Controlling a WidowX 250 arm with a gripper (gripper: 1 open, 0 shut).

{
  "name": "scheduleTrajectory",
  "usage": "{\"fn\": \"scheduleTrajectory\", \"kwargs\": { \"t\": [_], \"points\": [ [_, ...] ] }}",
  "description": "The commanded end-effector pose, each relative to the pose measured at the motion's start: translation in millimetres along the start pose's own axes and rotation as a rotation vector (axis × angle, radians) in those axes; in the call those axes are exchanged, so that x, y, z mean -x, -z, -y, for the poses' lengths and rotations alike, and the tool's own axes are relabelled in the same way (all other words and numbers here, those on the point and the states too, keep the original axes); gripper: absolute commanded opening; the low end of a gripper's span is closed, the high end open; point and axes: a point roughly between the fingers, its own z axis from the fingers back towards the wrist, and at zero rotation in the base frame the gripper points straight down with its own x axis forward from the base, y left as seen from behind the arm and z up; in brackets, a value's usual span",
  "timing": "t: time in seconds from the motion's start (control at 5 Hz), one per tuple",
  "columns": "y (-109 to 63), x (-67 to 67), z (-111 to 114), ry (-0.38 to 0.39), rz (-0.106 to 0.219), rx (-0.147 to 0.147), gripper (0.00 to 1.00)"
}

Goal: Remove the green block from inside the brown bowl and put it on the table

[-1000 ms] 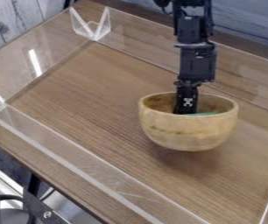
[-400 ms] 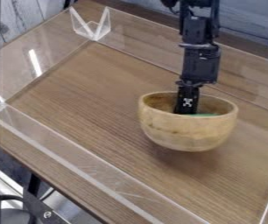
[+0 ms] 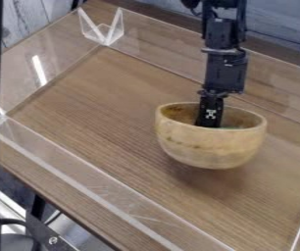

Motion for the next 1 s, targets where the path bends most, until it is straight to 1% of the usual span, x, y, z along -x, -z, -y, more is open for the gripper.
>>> {"fn": "scheduleTrajectory", "kwargs": {
  "t": [0.0, 0.2, 0.6, 0.8],
  "points": [
    [0.5, -1.7, -3.6, 0.011, -0.018, -0.033, 0.00],
    [1.3, -2.6, -4.6, 0.013, -0.030, -0.042, 0.00],
    [-3.5, -6.6, -0.3, 0.031, -0.023, -0.028, 0.00],
    [-2.8, -11.7, -4.0, 0.050, -0.015, -0.022, 0.00]
  ]
}}
